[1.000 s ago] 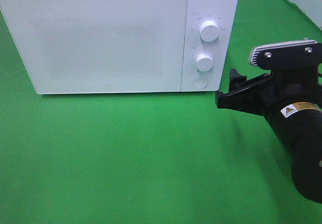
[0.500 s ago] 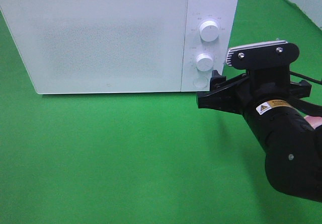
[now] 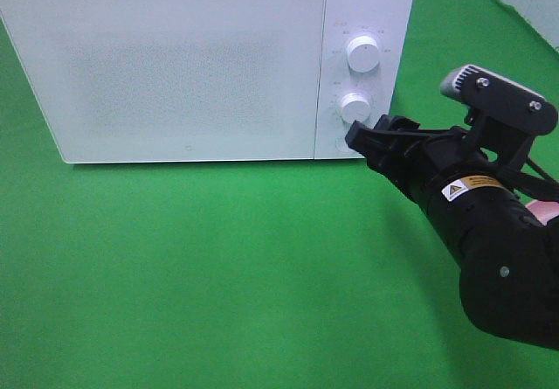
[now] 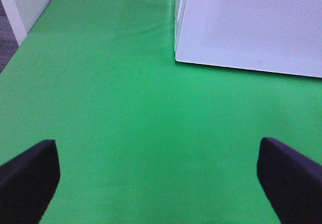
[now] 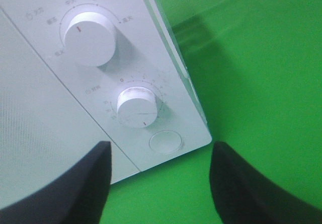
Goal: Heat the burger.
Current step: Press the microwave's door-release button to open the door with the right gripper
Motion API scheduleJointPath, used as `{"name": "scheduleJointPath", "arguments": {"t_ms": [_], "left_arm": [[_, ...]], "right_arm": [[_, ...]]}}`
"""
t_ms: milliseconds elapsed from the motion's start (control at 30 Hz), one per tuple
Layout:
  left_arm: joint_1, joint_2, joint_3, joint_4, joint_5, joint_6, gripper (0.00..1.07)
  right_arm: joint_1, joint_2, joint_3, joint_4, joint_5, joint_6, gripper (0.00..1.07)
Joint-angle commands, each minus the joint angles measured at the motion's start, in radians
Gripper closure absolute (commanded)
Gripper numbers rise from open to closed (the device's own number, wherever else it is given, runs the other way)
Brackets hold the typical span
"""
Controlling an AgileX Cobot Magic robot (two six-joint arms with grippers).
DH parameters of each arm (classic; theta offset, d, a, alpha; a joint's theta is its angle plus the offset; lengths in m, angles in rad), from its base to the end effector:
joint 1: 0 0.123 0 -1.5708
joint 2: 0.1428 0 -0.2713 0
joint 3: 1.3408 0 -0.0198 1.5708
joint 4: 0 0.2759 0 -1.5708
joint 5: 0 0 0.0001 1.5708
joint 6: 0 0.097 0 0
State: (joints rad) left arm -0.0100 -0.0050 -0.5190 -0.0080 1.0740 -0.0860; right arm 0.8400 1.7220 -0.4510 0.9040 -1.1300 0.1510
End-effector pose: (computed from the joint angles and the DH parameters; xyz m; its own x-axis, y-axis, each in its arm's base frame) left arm 0.0326 -0.0010 0.2914 -0.4461 -0.0852 -0.8909 -0.0238 0.9962 -0.0834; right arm 0.2295 0.1528 0.1167 -0.1790 0.4362 -0.8818 0.0527 0.8993 0.4342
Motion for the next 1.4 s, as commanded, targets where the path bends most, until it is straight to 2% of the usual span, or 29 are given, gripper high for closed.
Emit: {"name": "scheduleJointPath", "arguments": {"t_ms": [33,67,133,167,200,467,567,633,700,1167,1400], "left_arm": [[0.003,-0.005,0.003,-0.005,-0.007,0.002,0.07],[0.003,-0.005,0.003,-0.005,-0.007,0.002,0.07],[0.003,-0.005,0.003,-0.005,-0.007,0.002,0.07],[0.003,-0.005,0.003,-0.005,-0.007,0.002,0.07],[0.003,-0.005,0.003,-0.005,-0.007,0.002,0.07],[0.003,-0.005,0.003,-0.005,-0.007,0.002,0.07],[0.003,-0.005,0.003,-0.005,-0.007,0.002,0.07],[0.003,-0.005,0.003,-0.005,-0.007,0.002,0.07],[0.003,-0.005,0.003,-0.005,-0.007,0.002,0.07],[0.003,-0.005,0.003,-0.005,-0.007,0.002,0.07],[0.003,-0.005,0.003,-0.005,-0.007,0.002,0.07]], "right_arm": [[0.003,0.004,-0.008,-0.011,0.02,0.279,0.63],[0.003,0.004,-0.008,-0.011,0.02,0.279,0.63],[0.003,0.004,-0.008,-0.013,0.02,0.449,0.74],[0.003,0.004,-0.008,-0.013,0.02,0.449,0.74],[0.003,0.004,-0.008,-0.013,0.02,0.519,0.8],[0.003,0.004,-0.008,-0.013,0.03,0.8,0.92],[0.003,0.004,-0.008,-0.013,0.042,0.831,0.94],[0.003,0.004,-0.008,-0.015,0.096,0.912,1.04],[0.003,0.004,-0.008,-0.015,0.124,0.923,1.07],[-0.007,0.026,-0.018,-0.01,0.176,0.979,1.07],[-0.067,0.098,-0.083,-0.102,0.204,1.054,1.07]]}}
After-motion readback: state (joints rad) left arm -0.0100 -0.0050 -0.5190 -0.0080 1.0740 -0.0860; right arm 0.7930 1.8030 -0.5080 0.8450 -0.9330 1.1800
